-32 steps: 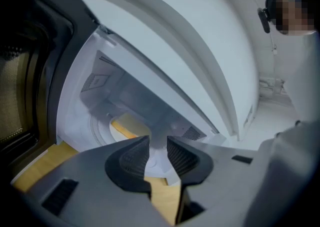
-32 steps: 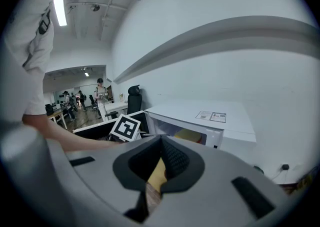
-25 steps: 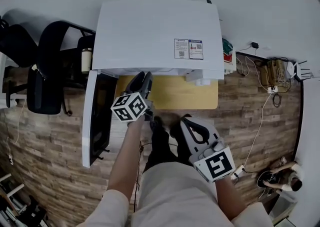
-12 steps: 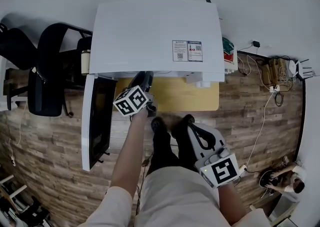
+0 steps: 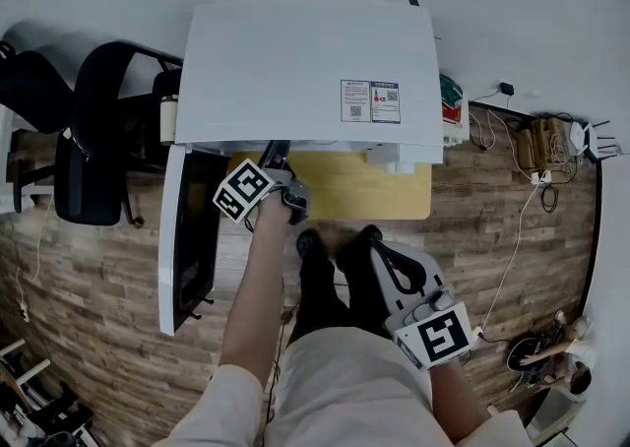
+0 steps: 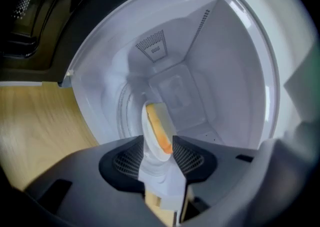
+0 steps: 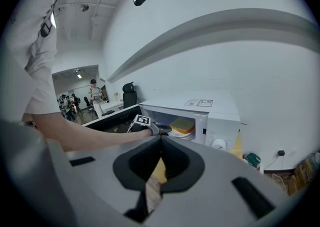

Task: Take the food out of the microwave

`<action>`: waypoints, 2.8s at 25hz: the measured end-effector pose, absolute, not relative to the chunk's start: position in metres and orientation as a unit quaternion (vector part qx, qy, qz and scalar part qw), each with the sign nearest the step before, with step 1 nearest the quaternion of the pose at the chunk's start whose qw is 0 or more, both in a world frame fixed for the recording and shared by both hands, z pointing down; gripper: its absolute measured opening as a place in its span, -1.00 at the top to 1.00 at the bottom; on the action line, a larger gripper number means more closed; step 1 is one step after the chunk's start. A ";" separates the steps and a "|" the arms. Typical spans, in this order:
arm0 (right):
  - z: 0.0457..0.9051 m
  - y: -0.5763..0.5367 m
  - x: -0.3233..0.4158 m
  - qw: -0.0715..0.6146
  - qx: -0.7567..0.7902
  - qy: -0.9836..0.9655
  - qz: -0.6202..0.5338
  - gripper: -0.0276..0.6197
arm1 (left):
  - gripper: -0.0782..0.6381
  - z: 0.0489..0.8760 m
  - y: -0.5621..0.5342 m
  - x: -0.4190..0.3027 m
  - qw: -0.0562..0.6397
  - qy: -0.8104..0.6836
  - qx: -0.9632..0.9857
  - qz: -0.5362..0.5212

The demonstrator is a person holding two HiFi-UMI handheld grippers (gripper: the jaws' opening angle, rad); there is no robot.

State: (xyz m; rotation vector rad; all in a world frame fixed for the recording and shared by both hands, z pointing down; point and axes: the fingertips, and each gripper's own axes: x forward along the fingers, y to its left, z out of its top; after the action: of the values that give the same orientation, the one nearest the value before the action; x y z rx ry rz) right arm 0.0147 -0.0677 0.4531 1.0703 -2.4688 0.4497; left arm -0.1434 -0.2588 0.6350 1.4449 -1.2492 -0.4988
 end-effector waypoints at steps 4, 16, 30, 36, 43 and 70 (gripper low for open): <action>0.453 -0.070 0.015 0.204 0.383 -0.886 0.161 0.92 | 0.32 0.637 -0.264 -0.146 0.584 -0.518 0.577 -0.240; 0.454 -0.073 0.017 0.203 0.386 -0.885 0.162 0.92 | 0.34 0.644 -0.276 -0.144 0.626 -0.530 0.519 -0.239; 0.454 -0.074 0.018 0.203 0.389 -0.883 0.165 0.92 | 0.37 0.650 -0.286 -0.141 0.669 -0.530 0.467 -0.231; 0.456 -0.075 0.018 0.204 0.390 -0.883 0.166 0.92 | 0.39 0.653 -0.288 -0.140 0.673 -0.530 0.461 -0.230; 0.457 -0.077 0.018 0.206 0.391 -0.881 0.168 0.92 | 0.60 0.658 -0.287 -0.142 0.678 -0.537 0.447 -0.230; 0.455 -0.074 0.014 0.205 0.391 -0.882 0.163 0.92 | 0.73 0.659 -0.273 -0.135 0.690 -0.525 0.436 -0.239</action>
State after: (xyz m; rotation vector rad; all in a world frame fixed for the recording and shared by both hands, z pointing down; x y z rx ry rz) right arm 0.0138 -0.0740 0.4547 1.0909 -2.4599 0.4549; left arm -0.1352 -0.2733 0.6589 0.9756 -1.1750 -0.5347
